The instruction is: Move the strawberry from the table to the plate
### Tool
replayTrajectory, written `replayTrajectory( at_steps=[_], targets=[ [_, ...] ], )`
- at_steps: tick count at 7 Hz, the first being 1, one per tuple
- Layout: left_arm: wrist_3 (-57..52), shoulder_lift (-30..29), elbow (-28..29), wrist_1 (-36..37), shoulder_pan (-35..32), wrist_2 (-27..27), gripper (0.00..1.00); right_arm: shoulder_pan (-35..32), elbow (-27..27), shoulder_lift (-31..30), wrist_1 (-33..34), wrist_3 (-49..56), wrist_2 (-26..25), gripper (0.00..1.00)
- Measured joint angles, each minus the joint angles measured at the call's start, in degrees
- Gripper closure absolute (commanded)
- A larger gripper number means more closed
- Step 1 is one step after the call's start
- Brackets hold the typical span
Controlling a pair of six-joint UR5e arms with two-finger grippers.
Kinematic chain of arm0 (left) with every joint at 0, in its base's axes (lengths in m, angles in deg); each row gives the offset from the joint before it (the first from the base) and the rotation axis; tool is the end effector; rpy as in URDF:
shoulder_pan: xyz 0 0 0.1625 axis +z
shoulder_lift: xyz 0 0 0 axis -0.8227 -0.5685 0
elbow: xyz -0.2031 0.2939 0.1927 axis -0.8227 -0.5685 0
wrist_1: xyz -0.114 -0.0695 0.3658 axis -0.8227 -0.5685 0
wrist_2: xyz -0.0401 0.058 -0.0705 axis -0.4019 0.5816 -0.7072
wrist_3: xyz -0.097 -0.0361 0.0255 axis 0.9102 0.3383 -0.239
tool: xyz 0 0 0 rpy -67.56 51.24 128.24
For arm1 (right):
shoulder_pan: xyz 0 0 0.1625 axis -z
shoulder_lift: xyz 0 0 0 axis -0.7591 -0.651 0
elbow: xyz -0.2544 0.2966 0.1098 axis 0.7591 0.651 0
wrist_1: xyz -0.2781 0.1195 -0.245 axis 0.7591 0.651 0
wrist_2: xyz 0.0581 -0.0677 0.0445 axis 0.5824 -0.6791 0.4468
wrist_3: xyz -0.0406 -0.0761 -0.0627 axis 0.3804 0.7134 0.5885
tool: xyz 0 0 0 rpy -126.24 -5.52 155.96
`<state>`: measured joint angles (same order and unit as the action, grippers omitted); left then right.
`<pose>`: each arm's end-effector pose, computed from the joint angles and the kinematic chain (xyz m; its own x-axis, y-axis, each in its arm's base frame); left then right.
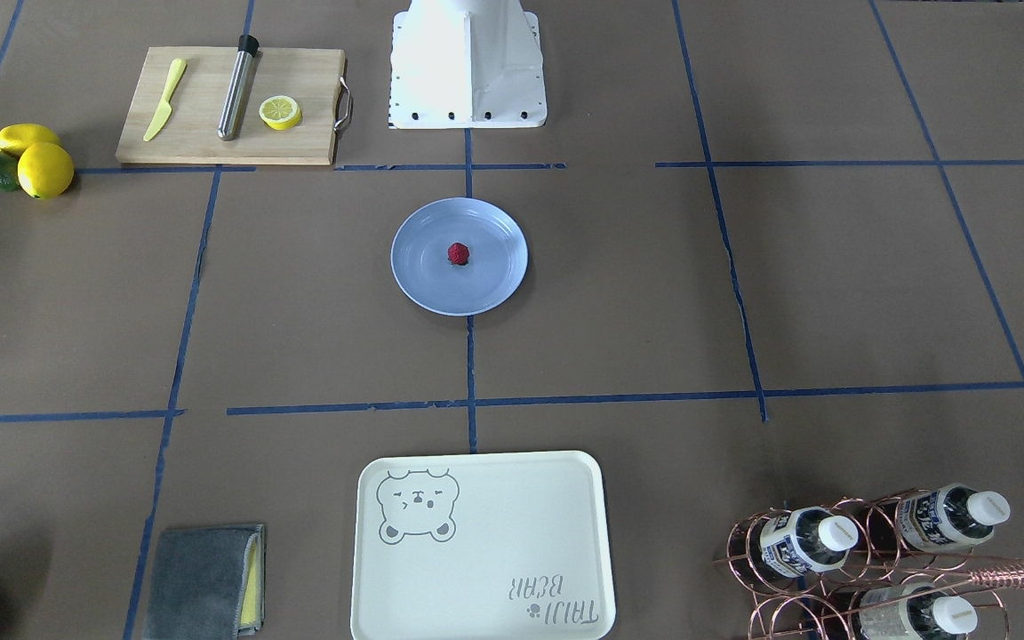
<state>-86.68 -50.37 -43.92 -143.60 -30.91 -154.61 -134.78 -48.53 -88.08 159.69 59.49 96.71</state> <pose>-0.0320 -0.4028 0.5922 0.6923 0.2596 -0.6733 -0.1042 0.9592 0.2628 0.0239 -0.3801 0.5993 0.6381 -0.3150 0.7026 0.1917 0.9488 0.2512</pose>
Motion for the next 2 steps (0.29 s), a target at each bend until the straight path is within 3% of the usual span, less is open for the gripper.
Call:
replayTrajectory(
  at_steps=[2],
  targets=[
    [-0.1,0.0,-0.4,0.0,-0.6,0.0,0.00,0.0,-0.1,-0.1,0.0,-0.1,0.0,0.00]
  ],
)
